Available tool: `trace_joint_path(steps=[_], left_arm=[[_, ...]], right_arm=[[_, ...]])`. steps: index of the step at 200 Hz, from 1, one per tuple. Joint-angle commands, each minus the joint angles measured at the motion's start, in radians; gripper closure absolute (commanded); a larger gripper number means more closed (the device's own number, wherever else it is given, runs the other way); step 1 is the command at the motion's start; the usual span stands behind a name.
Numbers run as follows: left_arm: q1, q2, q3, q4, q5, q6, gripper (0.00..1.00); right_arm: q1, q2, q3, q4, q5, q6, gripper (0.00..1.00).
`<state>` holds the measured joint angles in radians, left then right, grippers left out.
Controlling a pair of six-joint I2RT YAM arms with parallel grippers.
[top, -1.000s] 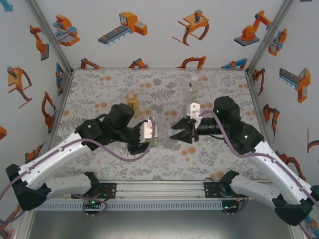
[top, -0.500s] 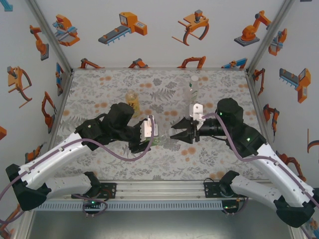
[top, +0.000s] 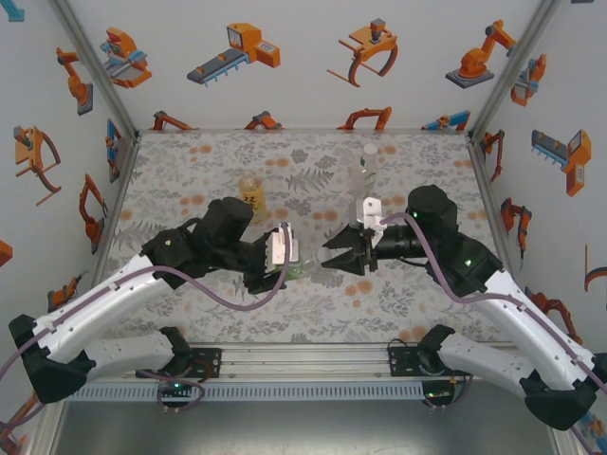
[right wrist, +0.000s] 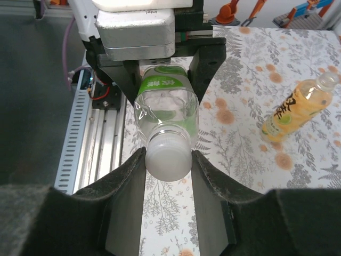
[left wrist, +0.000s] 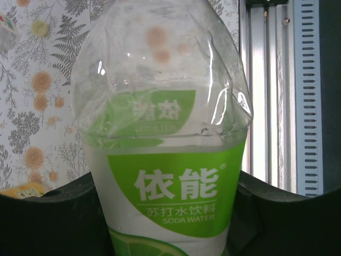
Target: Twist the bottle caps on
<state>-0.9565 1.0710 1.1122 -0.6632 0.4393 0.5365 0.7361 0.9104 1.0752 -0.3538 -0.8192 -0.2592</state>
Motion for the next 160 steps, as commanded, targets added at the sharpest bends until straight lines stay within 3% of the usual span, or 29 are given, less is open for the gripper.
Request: trace_joint_path(steps=[1,160], left_arm=[[-0.005,-0.028,-0.007,0.019,0.079,0.045,1.0],[-0.007,-0.029,0.013,0.034,0.124,0.051,1.0]], right_arm=[[0.005,0.011,0.031,-0.004,-0.035,0.003,1.0],[0.017,0.03,0.033,-0.011,-0.093,0.004,1.0]])
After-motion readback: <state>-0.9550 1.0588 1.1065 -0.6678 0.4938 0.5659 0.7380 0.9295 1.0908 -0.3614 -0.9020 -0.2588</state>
